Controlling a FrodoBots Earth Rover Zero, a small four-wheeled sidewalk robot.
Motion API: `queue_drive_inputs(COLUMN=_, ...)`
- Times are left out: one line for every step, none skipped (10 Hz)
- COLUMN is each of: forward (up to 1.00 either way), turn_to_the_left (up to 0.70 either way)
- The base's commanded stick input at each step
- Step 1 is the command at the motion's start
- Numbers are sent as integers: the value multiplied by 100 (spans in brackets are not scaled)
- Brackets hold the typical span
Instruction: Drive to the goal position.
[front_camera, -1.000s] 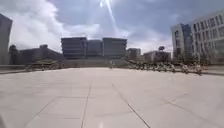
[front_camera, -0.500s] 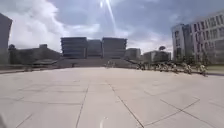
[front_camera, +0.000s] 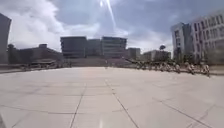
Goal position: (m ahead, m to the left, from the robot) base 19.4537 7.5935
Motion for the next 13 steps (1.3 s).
queue_drive_inputs(forward=70, turn_to_the_left=12)
queue_drive_inputs(forward=70, turn_to_the_left=14)
queue_drive_inputs(forward=70, turn_to_the_left=10)
queue_drive_inputs(forward=70, turn_to_the_left=5)
queue_drive_inputs(forward=70, turn_to_the_left=1)
queue_drive_inputs(forward=70, turn_to_the_left=0)
queue_drive_inputs(forward=70, turn_to_the_left=0)
queue_drive_inputs(forward=70, turn_to_the_left=0)
queue_drive_inputs(forward=70, turn_to_the_left=0)
queue_drive_inputs(forward=70, turn_to_the_left=0)
queue_drive_inputs(forward=70, turn_to_the_left=0)
queue_drive_inputs(forward=70, turn_to_the_left=0)
queue_drive_inputs(forward=70, turn_to_the_left=0)
